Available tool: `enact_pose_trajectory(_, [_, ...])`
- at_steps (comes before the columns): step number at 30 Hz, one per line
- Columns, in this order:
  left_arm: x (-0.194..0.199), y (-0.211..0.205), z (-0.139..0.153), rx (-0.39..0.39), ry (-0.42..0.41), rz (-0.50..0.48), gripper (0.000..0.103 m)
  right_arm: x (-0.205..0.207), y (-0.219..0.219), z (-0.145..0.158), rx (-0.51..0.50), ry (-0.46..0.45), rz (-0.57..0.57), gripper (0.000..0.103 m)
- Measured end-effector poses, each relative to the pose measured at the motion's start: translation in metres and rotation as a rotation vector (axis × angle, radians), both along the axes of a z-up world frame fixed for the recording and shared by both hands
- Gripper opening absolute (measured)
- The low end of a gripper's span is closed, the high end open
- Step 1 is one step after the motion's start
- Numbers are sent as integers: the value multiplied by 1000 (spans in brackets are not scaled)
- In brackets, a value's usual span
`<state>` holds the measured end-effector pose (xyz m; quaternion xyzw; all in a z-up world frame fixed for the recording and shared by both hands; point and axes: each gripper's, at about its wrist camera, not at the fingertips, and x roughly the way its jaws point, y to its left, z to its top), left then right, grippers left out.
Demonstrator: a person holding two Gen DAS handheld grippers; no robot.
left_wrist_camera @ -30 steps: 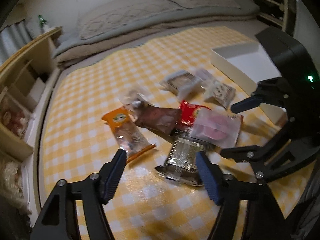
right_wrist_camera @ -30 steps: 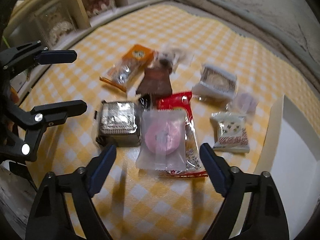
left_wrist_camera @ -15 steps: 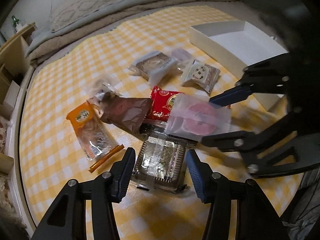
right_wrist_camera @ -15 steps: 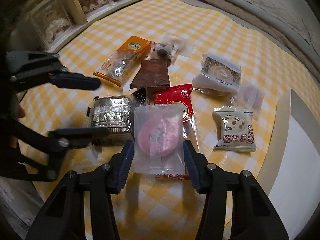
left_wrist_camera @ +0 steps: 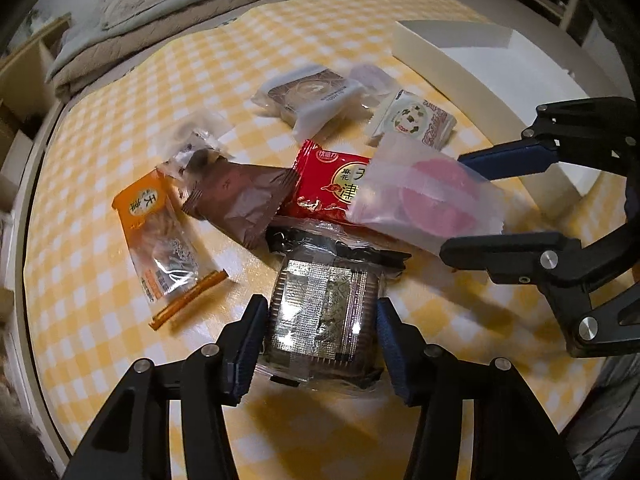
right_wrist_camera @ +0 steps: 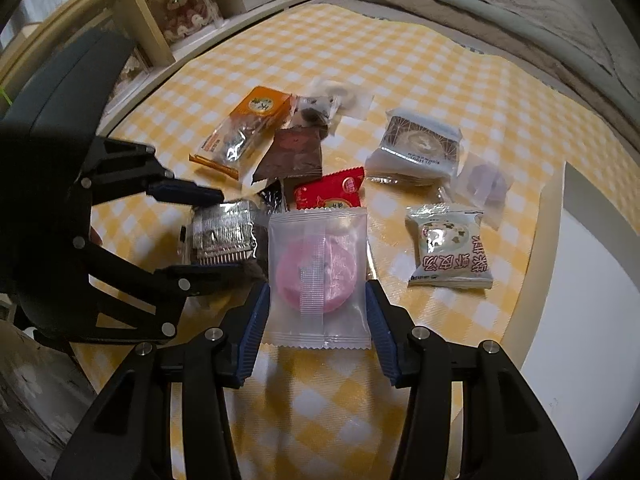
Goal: Organize snacks
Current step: 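Carry the silver cake with the left tool into the tray while the right tool places the pink candy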
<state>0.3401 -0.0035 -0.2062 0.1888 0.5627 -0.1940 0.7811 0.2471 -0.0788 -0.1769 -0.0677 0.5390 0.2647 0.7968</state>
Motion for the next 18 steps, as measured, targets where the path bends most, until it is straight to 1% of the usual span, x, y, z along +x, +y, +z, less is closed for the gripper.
enact_pose_trajectory(1, [-1, 1, 4, -9, 1, 8, 52, 0, -1, 2, 4, -5, -3, 49])
enact_pose_trajectory(4, [-5, 7, 20, -50, -32, 53, 51, 0, -4, 11, 21, -21, -13, 49])
enact_pose_trajectory(9, [-12, 26, 56, -107, -134, 167, 51, 2, -14, 33, 58, -69, -53, 49])
enact_pose_trajectory(13, [-23, 39, 82, -159, -209, 233, 51, 2, -23, 52, 90, -110, -91, 49])
enact_pose_trajectory(18, [-43, 44, 114, -219, -314, 304, 51, 1, -41, 77, 125, -166, -147, 49])
